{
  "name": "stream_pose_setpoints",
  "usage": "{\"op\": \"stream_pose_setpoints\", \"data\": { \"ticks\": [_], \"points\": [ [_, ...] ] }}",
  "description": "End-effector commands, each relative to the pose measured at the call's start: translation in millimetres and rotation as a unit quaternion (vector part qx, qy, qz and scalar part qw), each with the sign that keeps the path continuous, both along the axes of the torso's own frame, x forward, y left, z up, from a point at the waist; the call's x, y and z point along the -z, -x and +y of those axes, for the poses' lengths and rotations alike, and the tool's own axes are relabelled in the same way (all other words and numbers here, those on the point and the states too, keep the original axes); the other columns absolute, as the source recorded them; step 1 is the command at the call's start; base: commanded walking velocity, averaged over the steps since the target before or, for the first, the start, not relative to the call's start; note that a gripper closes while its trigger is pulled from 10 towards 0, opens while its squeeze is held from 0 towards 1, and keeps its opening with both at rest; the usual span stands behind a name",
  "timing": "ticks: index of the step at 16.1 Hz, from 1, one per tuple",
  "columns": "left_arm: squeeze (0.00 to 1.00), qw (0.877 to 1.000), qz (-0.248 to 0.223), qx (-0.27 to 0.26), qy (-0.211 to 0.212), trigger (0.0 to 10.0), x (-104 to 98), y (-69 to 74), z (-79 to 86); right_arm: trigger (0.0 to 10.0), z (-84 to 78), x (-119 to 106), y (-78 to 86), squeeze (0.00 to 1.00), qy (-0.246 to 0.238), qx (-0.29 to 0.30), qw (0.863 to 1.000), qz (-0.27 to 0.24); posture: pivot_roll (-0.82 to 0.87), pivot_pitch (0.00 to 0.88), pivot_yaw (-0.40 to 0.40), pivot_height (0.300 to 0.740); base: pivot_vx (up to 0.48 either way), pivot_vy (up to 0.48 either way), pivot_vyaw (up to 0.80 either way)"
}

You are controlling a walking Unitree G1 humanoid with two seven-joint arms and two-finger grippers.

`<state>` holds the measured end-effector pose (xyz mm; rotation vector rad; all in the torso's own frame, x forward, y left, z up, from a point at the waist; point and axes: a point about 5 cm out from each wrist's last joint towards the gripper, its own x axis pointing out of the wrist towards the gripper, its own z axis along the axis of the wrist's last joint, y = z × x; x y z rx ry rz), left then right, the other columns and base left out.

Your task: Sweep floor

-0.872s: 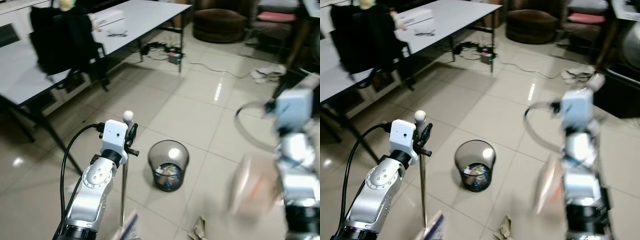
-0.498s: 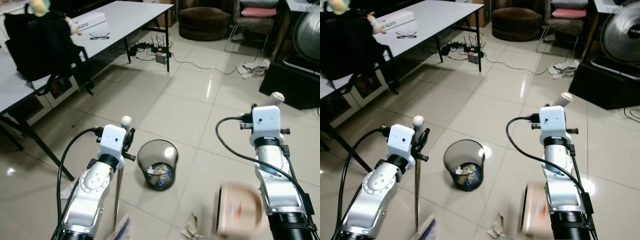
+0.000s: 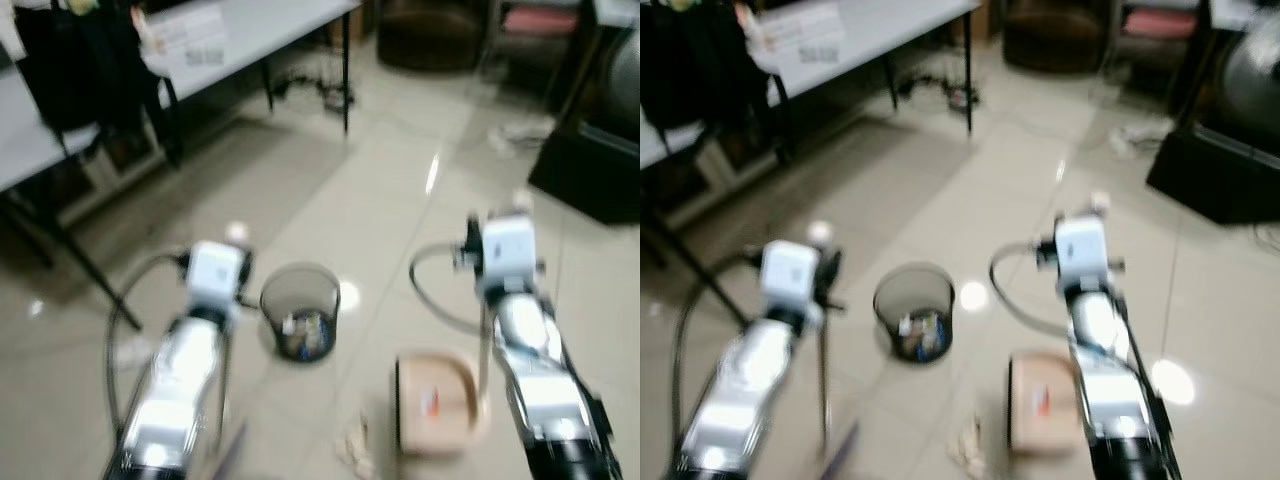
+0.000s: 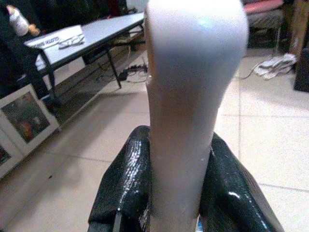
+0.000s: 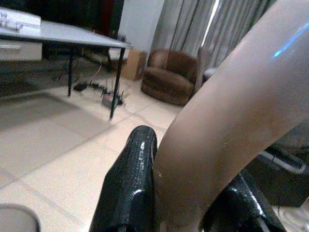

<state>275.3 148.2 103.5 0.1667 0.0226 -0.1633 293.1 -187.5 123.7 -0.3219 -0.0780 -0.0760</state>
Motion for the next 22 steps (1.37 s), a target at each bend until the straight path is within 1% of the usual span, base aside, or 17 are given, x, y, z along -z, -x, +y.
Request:
{"op": "stream_pose_setpoints", "data": {
  "ticks": [1,2,4,5,9,11,14,15,17,18,19,22],
  "points": [
    [0.00,0.999,-0.024,-0.024,0.001,10.0,-8,-6.5,7.1,10.0,5.0,-8,-3.2,0.00,0.011,-0.018,0.999,-0.029,-0.05,0.037,0.064,0.740,0.000,0.000,0.00],
    [0.00,0.998,-0.040,-0.046,0.000,10.0,-10,-11.2,8.2,10.0,8.0,-6,-5.8,0.00,0.015,-0.030,0.999,-0.034,-0.04,0.054,0.061,0.740,0.000,0.000,0.00],
    [0.00,0.995,-0.060,-0.074,0.021,10.0,-13,-18.6,9.7,10.0,11.6,-5,-12.2,0.00,0.021,-0.049,0.998,-0.043,-0.03,0.080,0.056,0.740,0.000,0.000,0.00],
    [0.00,0.994,-0.072,-0.084,0.025,10.0,-14,-21.8,10.0,10.0,14.6,-4,-15.6,0.00,0.023,-0.063,0.997,-0.047,-0.02,0.107,0.054,0.740,0.000,0.000,0.00],
    [0.00,0.992,-0.082,-0.092,0.025,10.0,-9,-26.4,5.2,10.0,28.7,7,-21.5,0.00,0.054,-0.108,0.991,-0.051,-0.01,0.169,0.060,0.740,0.000,0.000,0.00],
    [0.00,0.992,-0.090,-0.092,0.021,10.0,-7,-29.1,1.4,10.0,41.8,16,-25.2,0.00,0.061,-0.130,0.988,-0.048,0.00,0.195,0.060,0.740,0.000,0.000,0.00],
    [0.00,0.992,-0.099,-0.081,0.016,10.0,-7,-32.7,-2.6,10.0,67.0,25,-25.6,0.00,0.044,-0.142,0.988,-0.047,0.00,0.229,0.055,0.740,0.000,0.000,0.00],
    [0.00,0.992,-0.101,-0.078,0.016,10.0,-6,-33.5,-3.8,10.0,72.3,27,-25.8,0.00,0.036,-0.140,0.988,-0.046,0.00,0.235,0.053,0.740,0.000,0.000,0.00],
    [0.00,0.992,-0.106,-0.070,0.013,10.0,-4,-33.5,-7.9,10.0,86.4,31,-25.3,0.00,-0.014,-0.124,0.991,-0.044,0.00,0.248,0.047,0.740,0.000,0.000,0.00],
    [0.00,0.991,-0.108,-0.074,0.015,10.0,-1,-35.3,-11.7,10.0,96.1,30,-25.2,0.00,-0.058,-0.115,0.991,-0.042,0.00,0.253,0.045,0.740,0.000,0.000,0.00],
    [0.00,0.991,-0.108,-0.082,0.022,10.0,0,-36.5,-14.9,10.0,102.8,28,-23.6,0.00,-0.070,-0.120,0.989,-0.047,-0.01,0.259,0.042,0.740,0.000,0.000,0.00],
    [0.00,0.991,-0.108,-0.082,0.022,10.0,0,-36.5,-14.9,10.0,102.8,28,-23.6,0.00,-0.070,-0.120,0.989,-0.047,-0.01,0.259,0.042,0.740,0.000,0.000,0.00]
  ]
}}
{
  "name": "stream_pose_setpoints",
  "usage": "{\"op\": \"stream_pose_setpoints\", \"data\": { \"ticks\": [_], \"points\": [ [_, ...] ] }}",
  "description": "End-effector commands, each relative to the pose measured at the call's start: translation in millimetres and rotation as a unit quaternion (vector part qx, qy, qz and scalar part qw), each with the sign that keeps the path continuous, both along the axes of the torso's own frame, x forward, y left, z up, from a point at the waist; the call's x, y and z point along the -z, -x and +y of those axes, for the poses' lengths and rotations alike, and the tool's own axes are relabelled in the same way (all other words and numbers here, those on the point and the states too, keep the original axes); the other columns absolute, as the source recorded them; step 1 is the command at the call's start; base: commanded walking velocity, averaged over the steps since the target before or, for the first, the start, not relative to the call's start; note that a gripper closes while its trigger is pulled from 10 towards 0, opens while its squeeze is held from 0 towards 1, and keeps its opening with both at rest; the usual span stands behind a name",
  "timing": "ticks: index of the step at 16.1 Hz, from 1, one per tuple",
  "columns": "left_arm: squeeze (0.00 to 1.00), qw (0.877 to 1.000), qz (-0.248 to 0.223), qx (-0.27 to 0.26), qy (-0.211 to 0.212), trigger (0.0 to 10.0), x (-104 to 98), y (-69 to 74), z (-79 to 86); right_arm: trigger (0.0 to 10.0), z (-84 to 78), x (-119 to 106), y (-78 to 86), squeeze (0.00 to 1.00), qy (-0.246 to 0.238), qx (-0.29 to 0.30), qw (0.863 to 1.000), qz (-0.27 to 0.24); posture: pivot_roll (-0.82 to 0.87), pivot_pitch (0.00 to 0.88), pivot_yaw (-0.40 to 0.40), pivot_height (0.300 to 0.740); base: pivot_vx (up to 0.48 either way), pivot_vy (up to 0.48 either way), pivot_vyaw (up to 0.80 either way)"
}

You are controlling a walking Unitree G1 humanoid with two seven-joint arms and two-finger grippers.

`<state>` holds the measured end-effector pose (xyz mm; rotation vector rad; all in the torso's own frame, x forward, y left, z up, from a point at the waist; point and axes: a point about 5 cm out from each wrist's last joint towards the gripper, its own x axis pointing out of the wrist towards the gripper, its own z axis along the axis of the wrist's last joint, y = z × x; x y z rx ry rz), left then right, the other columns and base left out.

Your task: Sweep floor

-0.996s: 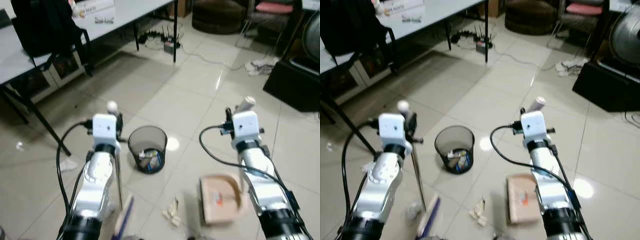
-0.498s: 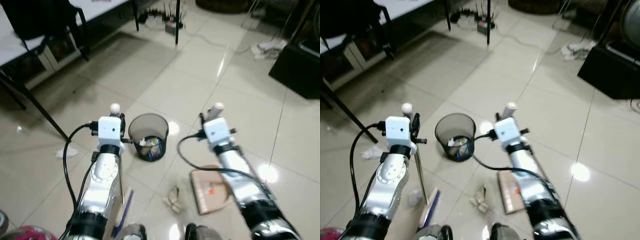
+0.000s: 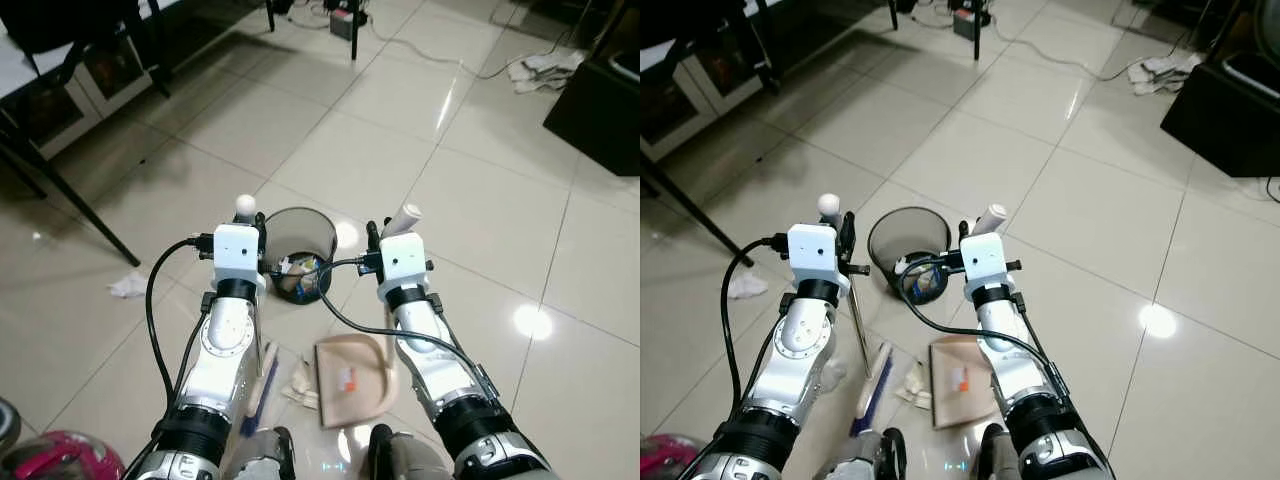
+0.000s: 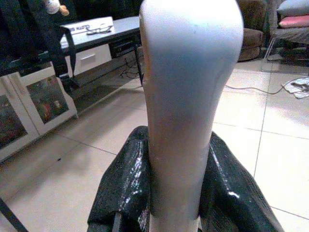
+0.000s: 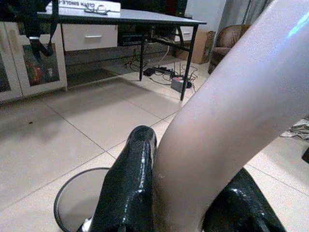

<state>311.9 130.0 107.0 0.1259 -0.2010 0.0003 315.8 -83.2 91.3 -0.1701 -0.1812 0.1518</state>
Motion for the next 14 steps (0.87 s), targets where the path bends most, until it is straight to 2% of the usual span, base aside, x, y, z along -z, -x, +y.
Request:
{"op": "stream_pose_setpoints", "data": {
  "ticks": [1,13,14],
  "points": [
    [0.00,1.000,0.008,-0.010,-0.005,10.0,4,0.1,3.4,10.0,-1.5,-4,-1.0,0.00,-0.003,0.004,1.000,-0.011,-0.01,0.259,0.042,0.740,0.000,0.000,0.00],
    [0.00,1.000,0.005,-0.014,-0.001,10.0,5,-0.9,1.5,10.0,1.4,-4,-0.6,0.00,-0.008,0.003,1.000,-0.015,-0.01,0.260,0.042,0.740,0.000,0.000,0.00],
    [0.00,0.995,0.016,-0.021,0.092,10.0,9,-5.6,-26.0,10.0,8.1,4,7.8,0.00,0.029,0.001,0.999,-0.022,-0.05,0.257,0.038,0.740,0.000,0.000,0.00]
  ]
}}
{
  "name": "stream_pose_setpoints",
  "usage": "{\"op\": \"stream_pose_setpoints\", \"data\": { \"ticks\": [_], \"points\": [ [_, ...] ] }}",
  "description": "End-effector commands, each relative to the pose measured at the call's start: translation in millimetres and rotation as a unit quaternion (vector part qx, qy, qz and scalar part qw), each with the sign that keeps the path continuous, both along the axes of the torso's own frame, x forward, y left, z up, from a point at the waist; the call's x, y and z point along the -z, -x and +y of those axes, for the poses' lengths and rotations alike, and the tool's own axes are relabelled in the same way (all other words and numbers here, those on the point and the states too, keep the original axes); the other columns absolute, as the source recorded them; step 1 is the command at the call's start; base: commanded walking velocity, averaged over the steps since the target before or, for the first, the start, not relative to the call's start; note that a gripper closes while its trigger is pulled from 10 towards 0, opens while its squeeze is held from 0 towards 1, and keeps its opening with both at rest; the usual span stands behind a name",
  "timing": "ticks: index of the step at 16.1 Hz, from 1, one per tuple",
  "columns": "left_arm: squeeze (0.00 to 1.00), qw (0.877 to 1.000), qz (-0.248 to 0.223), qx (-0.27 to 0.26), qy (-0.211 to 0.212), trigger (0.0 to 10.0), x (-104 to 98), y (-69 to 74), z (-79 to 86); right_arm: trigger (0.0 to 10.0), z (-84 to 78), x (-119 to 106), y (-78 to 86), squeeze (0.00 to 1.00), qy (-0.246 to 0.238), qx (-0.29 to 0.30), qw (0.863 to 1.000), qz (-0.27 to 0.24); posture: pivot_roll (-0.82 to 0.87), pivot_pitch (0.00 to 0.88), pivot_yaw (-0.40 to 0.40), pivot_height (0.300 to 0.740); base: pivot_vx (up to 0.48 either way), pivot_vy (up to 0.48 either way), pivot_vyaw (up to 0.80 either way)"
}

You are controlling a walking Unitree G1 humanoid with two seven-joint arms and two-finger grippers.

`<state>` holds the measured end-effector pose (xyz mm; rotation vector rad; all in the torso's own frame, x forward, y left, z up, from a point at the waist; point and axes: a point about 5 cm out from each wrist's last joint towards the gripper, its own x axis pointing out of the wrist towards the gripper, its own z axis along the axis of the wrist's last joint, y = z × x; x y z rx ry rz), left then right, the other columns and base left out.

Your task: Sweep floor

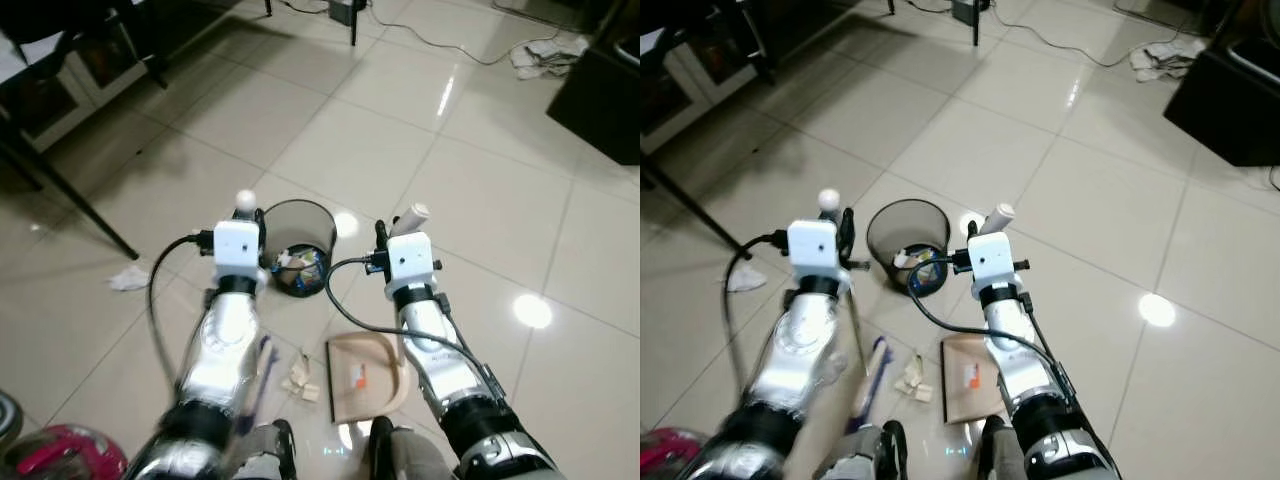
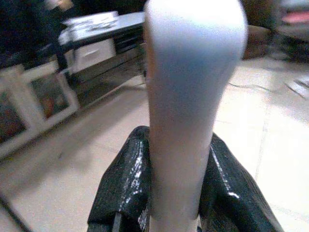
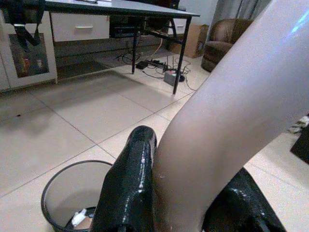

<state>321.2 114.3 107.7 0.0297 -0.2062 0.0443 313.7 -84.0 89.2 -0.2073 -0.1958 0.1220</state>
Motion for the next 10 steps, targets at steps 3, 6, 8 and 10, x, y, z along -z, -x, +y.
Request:
{"op": "stream_pose_setpoints", "data": {
  "ticks": [3,6,8,10],
  "points": [
    [0.00,0.997,0.024,0.006,0.067,10.0,11,3.8,-20.3,10.0,3.9,4,6.6,0.00,0.024,-0.005,1.000,-0.014,-0.05,0.252,0.041,0.740,0.000,0.000,0.00],
    [0.00,0.998,0.021,0.007,0.059,10.0,13,2.6,-16.0,10.0,-1.9,4,4.2,0.00,0.025,0.003,1.000,-0.016,-0.04,0.254,0.042,0.740,0.000,0.000,0.00],
    [0.00,0.999,0.015,0.007,0.052,10.0,13,1.5,-13.9,10.0,-4.5,4,3.5,0.00,0.029,0.006,0.999,-0.019,-0.04,0.251,0.041,0.740,0.000,0.000,0.00],
    [0.00,0.998,0.012,0.006,0.054,10.0,12,1.8,-11.5,10.0,-6.8,6,4.6,0.00,0.034,0.009,0.999,-0.019,-0.04,0.252,0.041,0.740,0.000,0.000,0.00]
  ]
}}
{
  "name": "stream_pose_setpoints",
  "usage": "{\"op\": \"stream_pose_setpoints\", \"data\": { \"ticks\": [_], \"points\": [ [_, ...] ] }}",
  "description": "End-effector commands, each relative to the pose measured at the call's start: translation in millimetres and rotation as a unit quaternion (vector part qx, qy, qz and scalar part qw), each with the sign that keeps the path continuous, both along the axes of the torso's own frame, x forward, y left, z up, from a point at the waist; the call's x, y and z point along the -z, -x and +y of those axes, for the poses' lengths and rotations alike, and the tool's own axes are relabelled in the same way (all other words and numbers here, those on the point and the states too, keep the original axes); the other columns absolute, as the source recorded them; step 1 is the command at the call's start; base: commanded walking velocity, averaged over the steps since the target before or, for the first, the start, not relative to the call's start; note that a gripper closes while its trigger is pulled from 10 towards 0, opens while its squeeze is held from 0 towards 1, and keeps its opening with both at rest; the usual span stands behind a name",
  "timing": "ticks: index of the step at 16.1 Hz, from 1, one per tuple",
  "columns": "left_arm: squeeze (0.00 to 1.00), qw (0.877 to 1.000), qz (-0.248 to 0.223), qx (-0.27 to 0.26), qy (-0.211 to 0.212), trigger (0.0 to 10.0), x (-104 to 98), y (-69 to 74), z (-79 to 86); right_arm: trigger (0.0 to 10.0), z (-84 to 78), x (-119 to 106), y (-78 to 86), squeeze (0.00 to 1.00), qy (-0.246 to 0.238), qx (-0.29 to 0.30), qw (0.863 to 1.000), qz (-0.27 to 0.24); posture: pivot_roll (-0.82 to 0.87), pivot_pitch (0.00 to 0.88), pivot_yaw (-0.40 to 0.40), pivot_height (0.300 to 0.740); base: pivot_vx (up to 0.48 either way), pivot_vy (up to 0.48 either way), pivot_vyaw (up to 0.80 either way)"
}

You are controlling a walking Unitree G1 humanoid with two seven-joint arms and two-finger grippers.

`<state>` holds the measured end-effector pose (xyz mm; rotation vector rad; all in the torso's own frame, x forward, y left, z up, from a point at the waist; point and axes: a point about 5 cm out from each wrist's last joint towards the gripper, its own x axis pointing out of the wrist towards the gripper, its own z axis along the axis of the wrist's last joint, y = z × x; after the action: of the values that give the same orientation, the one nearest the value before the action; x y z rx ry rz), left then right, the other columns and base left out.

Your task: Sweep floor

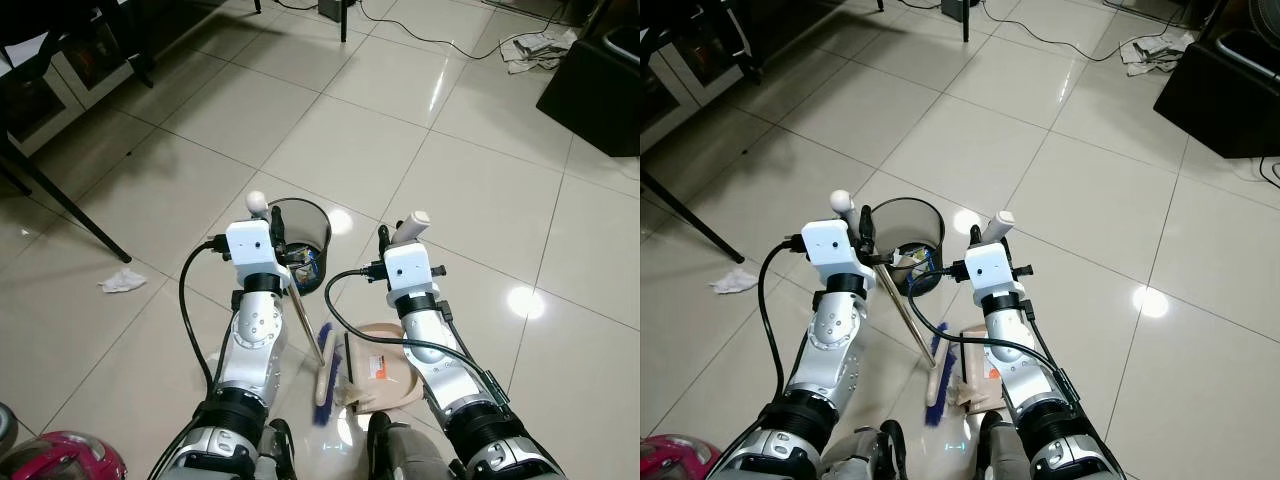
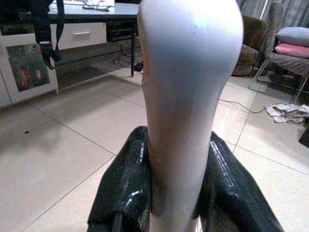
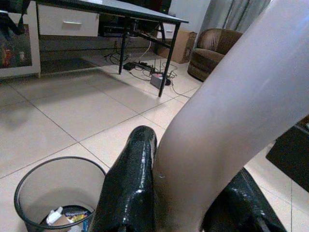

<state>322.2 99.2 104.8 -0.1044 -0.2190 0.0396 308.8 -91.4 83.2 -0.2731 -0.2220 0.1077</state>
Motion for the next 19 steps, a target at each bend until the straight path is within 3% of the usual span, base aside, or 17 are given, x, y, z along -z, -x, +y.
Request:
{"op": "stream_pose_setpoints", "data": {
  "ticks": [1,5,7,11,17,19],
  "points": [
    [0.00,1.000,0.018,0.000,-0.013,10.0,9,2.5,4.0,10.0,0.3,2,0.2,0.00,0.007,0.000,1.000,-0.001,-0.04,0.252,0.041,0.740,0.000,0.000,0.00],
    [0.00,0.998,-0.024,0.025,-0.047,10.0,-4,1.3,8.7,10.0,-4.0,-1,-0.4,0.00,0.008,0.004,1.000,-0.009,-0.03,0.258,0.042,0.740,0.000,0.000,0.00],
    [0.00,0.996,-0.059,0.037,-0.059,10.0,-18,2.3,21.8,10.0,-12.2,-7,0.4,0.00,0.010,-0.001,0.999,-0.031,-0.03,0.257,0.041,0.740,0.000,0.000,0.00],
    [0.00,0.994,-0.046,0.039,-0.094,10.0,-8,10.8,35.9,10.0,-11.3,0,5.8,0.00,0.052,-0.021,0.998,-0.032,-0.03,0.261,0.039,0.740,0.000,0.000,0.00],
    [0.00,0.995,0.005,0.042,-0.095,10.0,12,16.7,17.4,10.0,3.7,8,12.2,0.00,0.087,-0.055,0.994,-0.030,-0.04,0.262,0.034,0.740,0.000,0.000,0.00],
    [0.00,0.997,0.033,0.042,-0.062,10.0,18,13.9,-0.8,10.0,17.1,16,17.3,0.00,0.071,-0.064,0.995,-0.008,-0.04,0.261,0.032,0.740,0.000,0.000,0.00]
  ]
}}
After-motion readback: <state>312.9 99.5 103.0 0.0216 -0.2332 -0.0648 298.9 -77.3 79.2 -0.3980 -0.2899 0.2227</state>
